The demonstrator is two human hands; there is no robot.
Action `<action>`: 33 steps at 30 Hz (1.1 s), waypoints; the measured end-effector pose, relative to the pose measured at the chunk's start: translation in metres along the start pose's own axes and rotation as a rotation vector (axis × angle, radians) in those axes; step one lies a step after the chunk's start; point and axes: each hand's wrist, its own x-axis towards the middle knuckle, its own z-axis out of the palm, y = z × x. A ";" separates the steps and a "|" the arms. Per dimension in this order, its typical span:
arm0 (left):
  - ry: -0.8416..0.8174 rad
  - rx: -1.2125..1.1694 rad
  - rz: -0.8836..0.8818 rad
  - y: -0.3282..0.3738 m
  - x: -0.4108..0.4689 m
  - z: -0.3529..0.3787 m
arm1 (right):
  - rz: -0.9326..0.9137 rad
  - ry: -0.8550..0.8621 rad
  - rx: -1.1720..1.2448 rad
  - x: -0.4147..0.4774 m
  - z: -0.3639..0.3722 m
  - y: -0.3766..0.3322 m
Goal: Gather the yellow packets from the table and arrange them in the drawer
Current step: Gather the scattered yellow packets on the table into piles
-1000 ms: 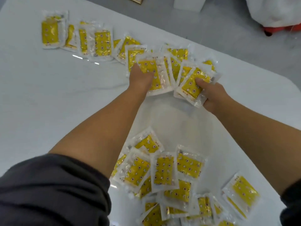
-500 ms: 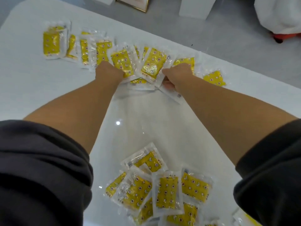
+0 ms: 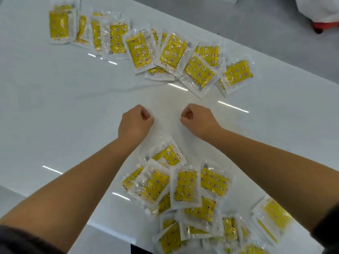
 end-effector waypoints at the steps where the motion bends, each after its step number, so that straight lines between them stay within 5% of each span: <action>1: -0.014 0.019 -0.002 -0.010 -0.016 0.003 | -0.011 -0.029 -0.029 -0.011 0.007 0.007; 7: -0.063 0.141 0.044 -0.060 -0.088 0.017 | 0.023 -0.122 -0.114 -0.054 0.046 0.019; 13: -0.155 0.517 0.110 -0.083 -0.119 0.032 | 0.054 -0.091 -0.236 -0.054 0.071 0.006; 23: -0.206 0.039 0.037 -0.089 -0.106 0.002 | 0.088 0.080 0.324 -0.077 0.044 0.007; 26: -0.174 -0.019 0.011 -0.093 -0.101 -0.010 | 0.249 -0.004 0.456 -0.085 0.040 0.012; 33: -0.207 0.002 0.077 -0.094 -0.102 -0.008 | 0.392 -0.271 0.300 -0.089 0.039 0.021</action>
